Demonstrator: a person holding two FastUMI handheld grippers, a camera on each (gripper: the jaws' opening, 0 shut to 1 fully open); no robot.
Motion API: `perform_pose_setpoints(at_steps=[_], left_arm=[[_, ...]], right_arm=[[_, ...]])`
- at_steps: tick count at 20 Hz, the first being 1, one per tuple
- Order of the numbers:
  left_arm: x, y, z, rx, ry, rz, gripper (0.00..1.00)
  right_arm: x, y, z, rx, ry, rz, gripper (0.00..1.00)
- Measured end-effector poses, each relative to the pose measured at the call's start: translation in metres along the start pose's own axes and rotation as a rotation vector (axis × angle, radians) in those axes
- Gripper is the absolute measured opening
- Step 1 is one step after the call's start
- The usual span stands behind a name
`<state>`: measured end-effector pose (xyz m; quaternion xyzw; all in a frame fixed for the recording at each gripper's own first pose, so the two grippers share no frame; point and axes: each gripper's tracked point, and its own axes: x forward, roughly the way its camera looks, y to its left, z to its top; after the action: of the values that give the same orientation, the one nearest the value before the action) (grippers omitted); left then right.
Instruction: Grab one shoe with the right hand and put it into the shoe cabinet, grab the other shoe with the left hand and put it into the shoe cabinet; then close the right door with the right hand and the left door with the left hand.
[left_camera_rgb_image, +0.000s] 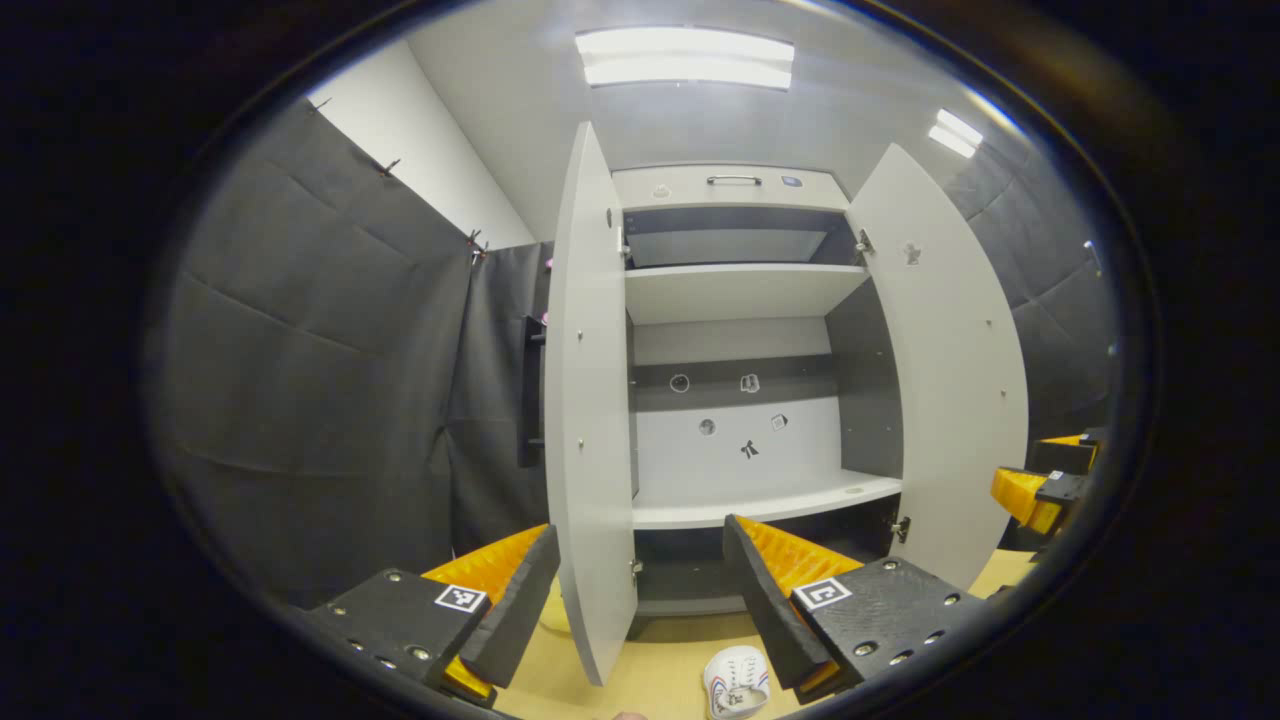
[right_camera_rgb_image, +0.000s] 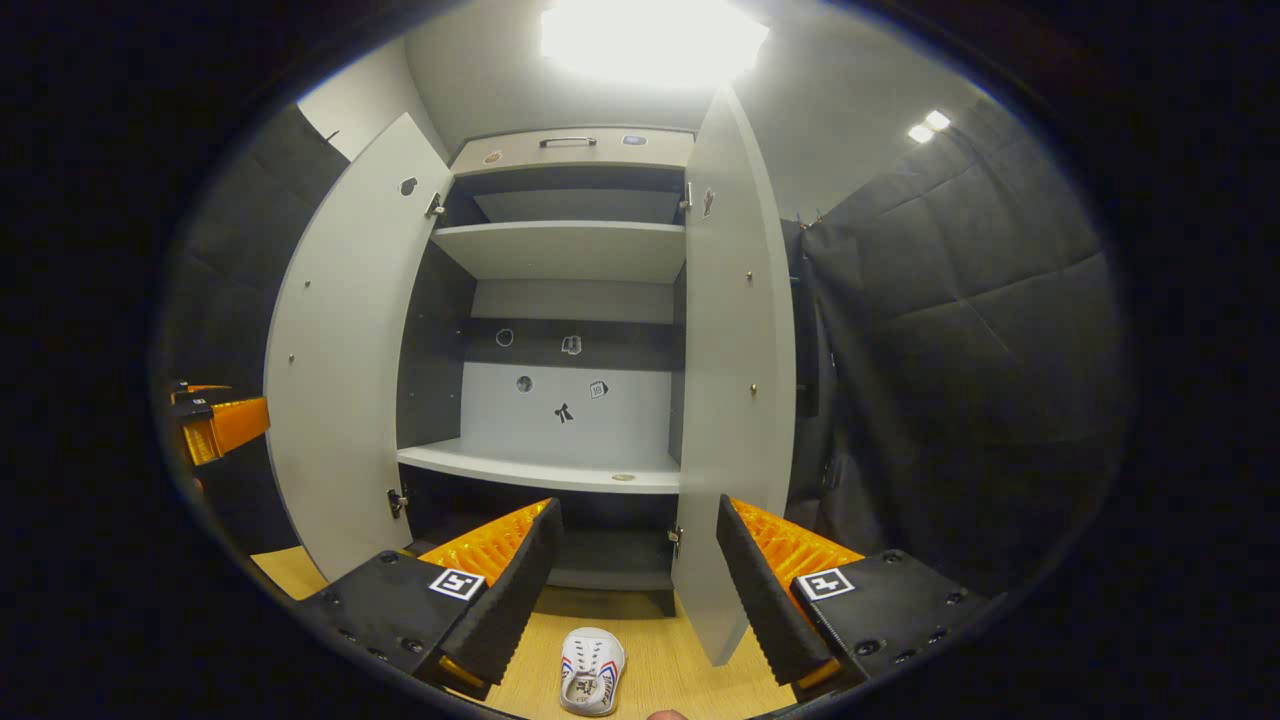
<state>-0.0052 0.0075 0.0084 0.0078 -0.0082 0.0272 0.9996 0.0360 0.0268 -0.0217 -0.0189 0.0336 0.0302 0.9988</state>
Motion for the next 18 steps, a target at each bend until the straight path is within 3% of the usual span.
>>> perform_pose_setpoints(at_steps=[6,18], left_arm=[[-0.005,0.007,0.004,0.023,0.000,0.055,0.94],[-0.015,0.019,0.012,0.061,0.038,0.162,0.95]], right_arm=[[0.027,0.023,-0.034,-0.014,0.088,0.072,0.96],[0.069,0.056,-0.150,-0.020,0.363,0.171,0.98]])
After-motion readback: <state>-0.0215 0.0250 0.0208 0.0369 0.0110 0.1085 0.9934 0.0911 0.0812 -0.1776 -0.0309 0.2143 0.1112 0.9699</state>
